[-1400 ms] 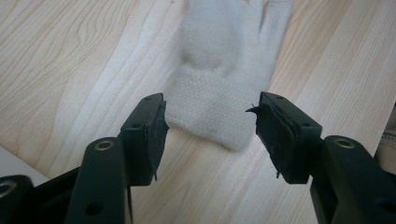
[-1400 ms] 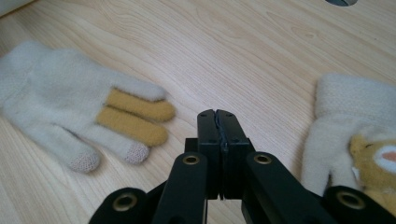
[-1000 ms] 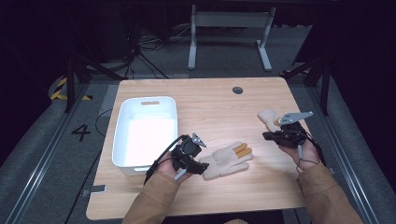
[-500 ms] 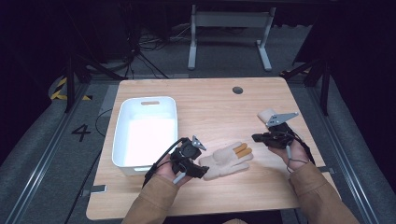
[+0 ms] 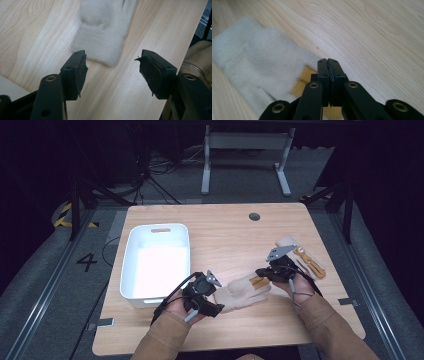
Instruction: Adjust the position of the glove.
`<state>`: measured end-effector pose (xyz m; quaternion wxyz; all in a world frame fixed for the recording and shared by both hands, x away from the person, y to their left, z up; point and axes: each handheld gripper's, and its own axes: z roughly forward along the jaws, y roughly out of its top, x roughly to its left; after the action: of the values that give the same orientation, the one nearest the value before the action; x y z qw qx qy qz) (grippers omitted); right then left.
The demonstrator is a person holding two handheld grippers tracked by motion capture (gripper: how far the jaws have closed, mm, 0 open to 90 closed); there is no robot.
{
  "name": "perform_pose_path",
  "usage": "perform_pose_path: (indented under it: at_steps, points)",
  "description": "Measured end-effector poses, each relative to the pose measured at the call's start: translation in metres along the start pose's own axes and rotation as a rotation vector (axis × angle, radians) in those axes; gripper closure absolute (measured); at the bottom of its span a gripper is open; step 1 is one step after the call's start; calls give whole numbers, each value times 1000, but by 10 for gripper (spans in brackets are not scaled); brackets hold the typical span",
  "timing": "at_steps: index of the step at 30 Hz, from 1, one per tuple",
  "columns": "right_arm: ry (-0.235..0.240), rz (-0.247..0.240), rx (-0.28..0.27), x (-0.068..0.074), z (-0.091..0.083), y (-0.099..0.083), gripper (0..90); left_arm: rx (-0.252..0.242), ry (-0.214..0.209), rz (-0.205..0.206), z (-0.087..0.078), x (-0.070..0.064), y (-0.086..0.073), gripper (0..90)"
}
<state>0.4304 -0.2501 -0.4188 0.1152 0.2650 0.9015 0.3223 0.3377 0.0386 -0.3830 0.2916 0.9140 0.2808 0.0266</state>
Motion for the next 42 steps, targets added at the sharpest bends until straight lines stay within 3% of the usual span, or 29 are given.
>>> perform_pose_path:
  at_steps: [15, 19, 36, 39, 40, 42]
  points:
    - [10, 11, 50, -2, 14, -5, 886, 13, 0, 5, 2, 0, 0, 383]
    - [17, 14, 66, -2, 15, -7, 886, -14, 11, 14, 0, -1, 1, 388]
    - [20, 28, 106, 3, 4, -26, 891, -18, 3, 50, 8, 0, 19, 390]
    - [24, 26, 114, 7, 1, -30, 891, -35, 36, 33, 6, 1, 22, 392]
    - [24, 27, 112, 8, 0, -31, 891, -53, 54, 6, 4, 4, 24, 392]
    - [25, 30, 116, 10, -2, -33, 891, -66, 56, -12, 3, 7, 26, 394]
